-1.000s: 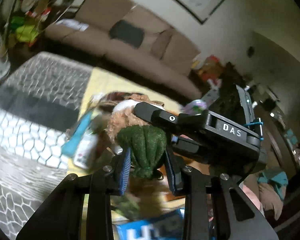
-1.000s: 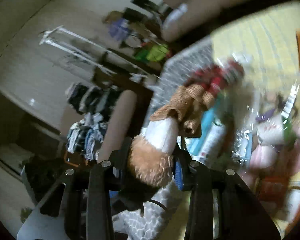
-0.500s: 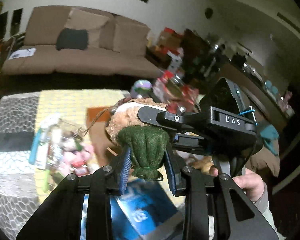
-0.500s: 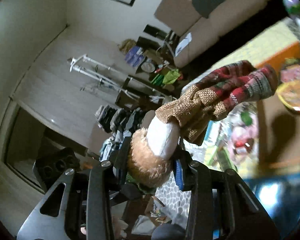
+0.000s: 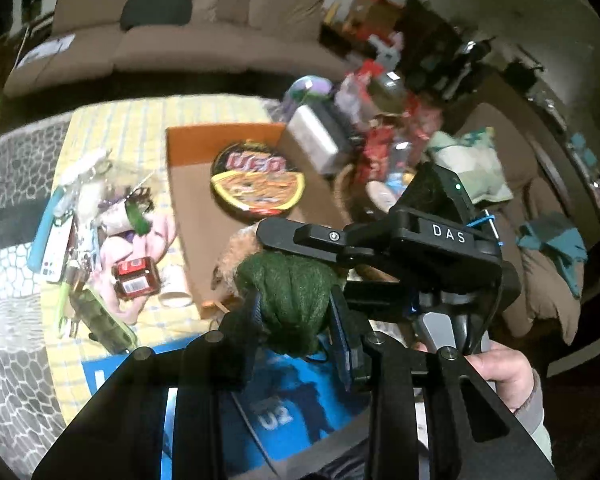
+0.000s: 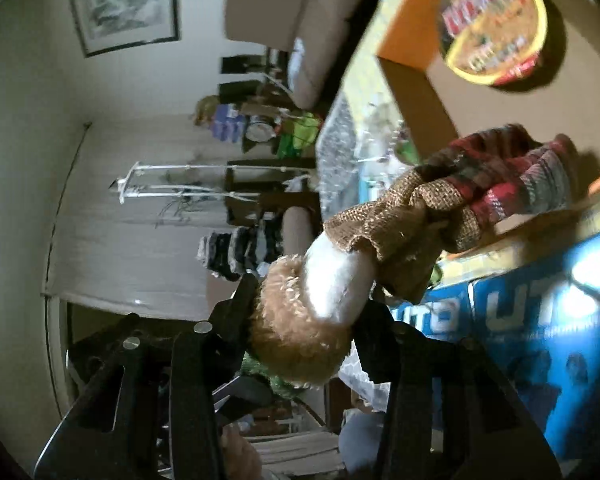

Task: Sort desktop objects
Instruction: 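Carry the snowman doll over the box and lower it beside the noodle cup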

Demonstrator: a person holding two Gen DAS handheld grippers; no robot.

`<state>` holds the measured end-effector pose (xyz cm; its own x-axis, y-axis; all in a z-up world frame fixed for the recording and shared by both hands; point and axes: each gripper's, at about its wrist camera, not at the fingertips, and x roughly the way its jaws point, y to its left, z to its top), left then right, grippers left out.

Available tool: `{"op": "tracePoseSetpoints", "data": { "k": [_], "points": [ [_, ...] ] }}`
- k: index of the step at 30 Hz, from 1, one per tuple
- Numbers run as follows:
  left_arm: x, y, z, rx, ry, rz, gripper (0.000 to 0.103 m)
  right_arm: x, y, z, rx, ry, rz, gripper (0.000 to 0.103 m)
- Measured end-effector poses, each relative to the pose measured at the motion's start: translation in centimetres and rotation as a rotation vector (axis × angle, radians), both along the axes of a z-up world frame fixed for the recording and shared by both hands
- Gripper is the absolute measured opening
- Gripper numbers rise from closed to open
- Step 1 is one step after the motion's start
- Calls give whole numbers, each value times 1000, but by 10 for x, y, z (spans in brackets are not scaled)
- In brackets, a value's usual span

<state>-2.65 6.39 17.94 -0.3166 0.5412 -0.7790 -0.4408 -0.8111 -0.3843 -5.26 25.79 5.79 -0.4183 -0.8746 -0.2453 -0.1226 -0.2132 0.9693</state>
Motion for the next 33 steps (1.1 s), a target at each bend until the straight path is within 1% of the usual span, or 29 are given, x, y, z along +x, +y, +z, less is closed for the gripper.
{"op": "tracePoseSetpoints", "data": {
  "k": [1,2,3,5,6,7,8,10,12,14,15,16,17,18,19,20,21,22,23,24,25,29,30,32,33],
  "points": [
    [-10,3,-5,-6,-18,3,32,-16,0,-10,17,-31,11,53],
    [-27,6,-13,-10,-48,8,33,-27,1,-20,42,-58,16,62],
    [-40,11,-18,-18,-70,8,33,-41,4,-28,72,-92,20,66],
    [-74,21,-31,-24,-125,19,34,-65,16,-43,100,-178,25,73],
    [-92,27,-37,-18,-150,23,35,-73,24,-46,107,-196,14,73],
    [-104,31,-40,-11,-157,22,36,-84,38,-44,121,-179,-4,73],
    [-121,40,-43,-17,-157,19,36,-85,46,-43,134,-164,-17,73],
    [-140,51,-43,-30,-141,26,36,-97,66,-35,146,-122,-41,77],
    [-164,65,-42,-58,-128,37,36,-104,79,-32,165,-115,-44,79],
    [-186,76,-42,-84,-118,41,38,-103,92,-17,274,-65,-57,79],
    [-198,81,-42,-98,-116,49,38,-104,100,-8,370,-11,-81,79],
    [-209,85,-42,-106,-116,54,39,-101,105,1,436,24,-93,79],
    [-219,90,-42,-107,-113,52,45,-99,109,9,508,54,-102,79],
    [-228,94,-42,-100,-108,52,52,-96,110,16,614,91,-111,79],
    [-237,98,-41,-83,-105,46,70,-96,110,17,663,101,-109,79],
    [-243,101,-40,-40,-107,37,79,-95,109,17,706,117,-96,78],
    [-245,102,-38,-2,-107,24,82,-90,102,18,755,138,-75,77],
    [-245,104,-35,17,-97,16,83,-91,97,17,794,153,-62,76],
    [-242,103,-32,13,-75,19,84,-92,89,16,852,178,-39,76],
    [-238,101,-29,4,-56,19,84,-92,82,15,881,194,-23,75],
    [-234,99,-28,-1,-50,21,84,-88,91,11,892,206,-12,75],
    [-215,65,-34,-15,-56,60,84,-98,83,8,846,238,2,73],
    [-210,56,-36,-12,-61,64,84,-99,78,9,838,242,14,73],
    [-195,37,-41,-9,-67,67,84,-106,68,-1,820,246,52,73],
    [-188,29,-44,-6,-67,67,84,-107,60,-2,836,251,74,73]
  ]
}}
